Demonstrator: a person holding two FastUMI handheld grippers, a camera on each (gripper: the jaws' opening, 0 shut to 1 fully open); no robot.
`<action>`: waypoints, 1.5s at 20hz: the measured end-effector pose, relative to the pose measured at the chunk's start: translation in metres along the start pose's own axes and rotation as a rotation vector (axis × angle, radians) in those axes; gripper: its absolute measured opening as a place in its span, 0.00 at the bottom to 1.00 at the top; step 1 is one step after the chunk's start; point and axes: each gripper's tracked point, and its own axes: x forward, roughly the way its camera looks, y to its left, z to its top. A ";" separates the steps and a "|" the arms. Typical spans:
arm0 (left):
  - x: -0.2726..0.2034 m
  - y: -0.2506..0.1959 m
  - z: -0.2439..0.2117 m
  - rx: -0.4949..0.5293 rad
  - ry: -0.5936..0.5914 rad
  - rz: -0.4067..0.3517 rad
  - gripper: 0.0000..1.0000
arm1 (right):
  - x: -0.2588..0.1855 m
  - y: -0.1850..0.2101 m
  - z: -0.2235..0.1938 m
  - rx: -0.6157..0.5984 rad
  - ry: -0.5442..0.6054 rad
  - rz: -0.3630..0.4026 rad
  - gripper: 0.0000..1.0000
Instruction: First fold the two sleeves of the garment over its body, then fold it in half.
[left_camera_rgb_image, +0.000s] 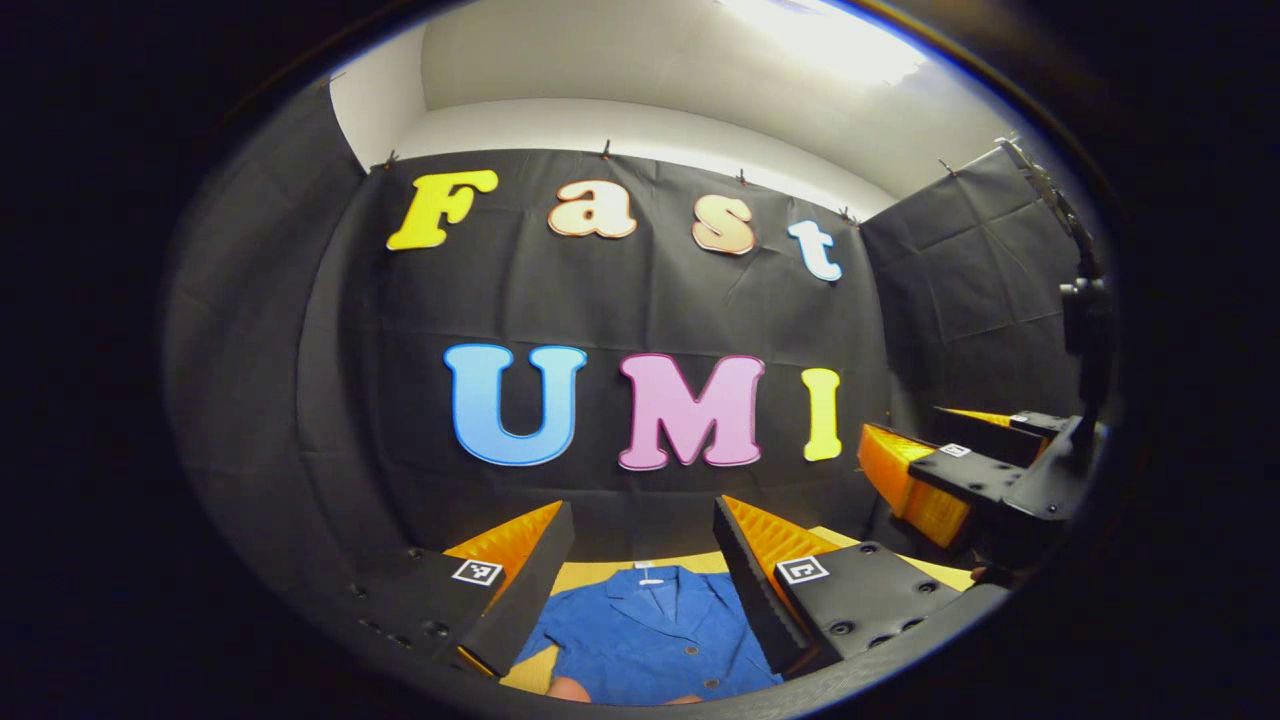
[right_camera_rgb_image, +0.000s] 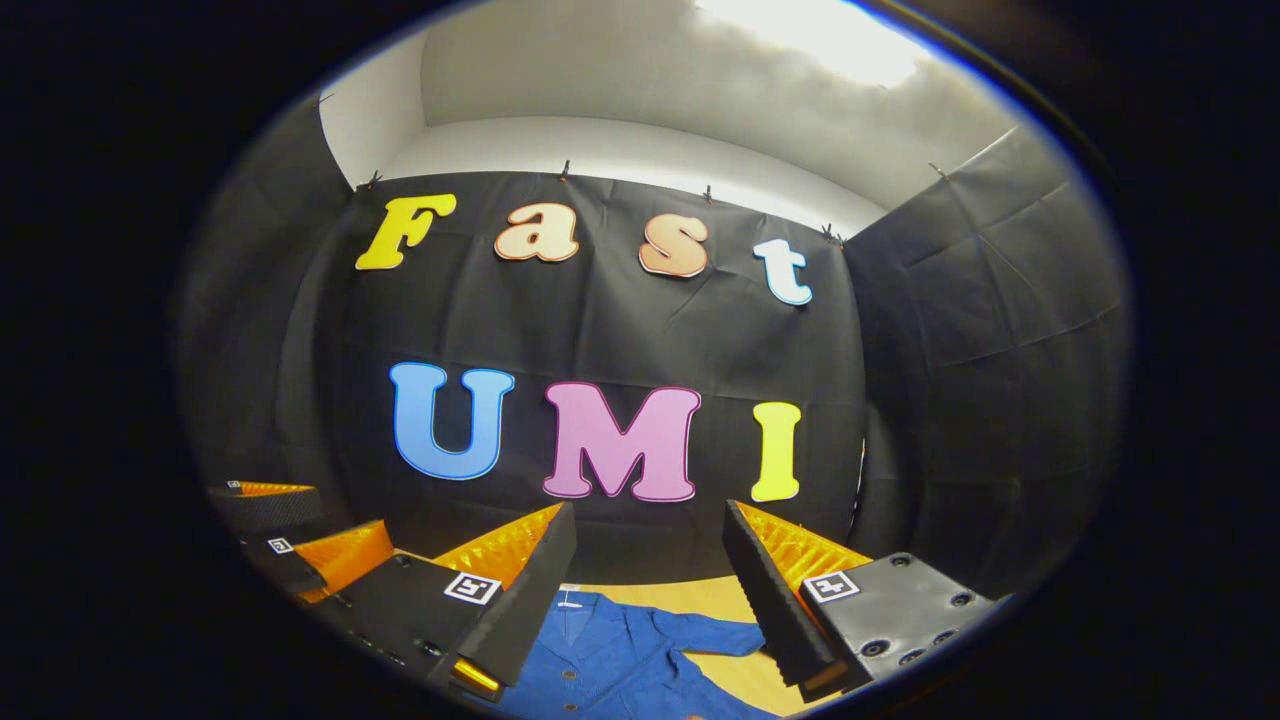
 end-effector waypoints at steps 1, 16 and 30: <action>-0.005 0.004 0.001 0.008 -0.003 -0.010 0.82 | -0.002 0.001 0.000 0.001 0.003 -0.013 0.94; 0.025 0.038 -0.009 -0.070 0.029 0.107 0.82 | 0.018 -0.014 -0.035 -0.029 0.092 -0.045 0.94; 0.086 0.036 -0.031 -0.046 0.120 0.106 0.82 | 0.084 -0.102 -0.124 -0.007 0.290 -0.216 0.95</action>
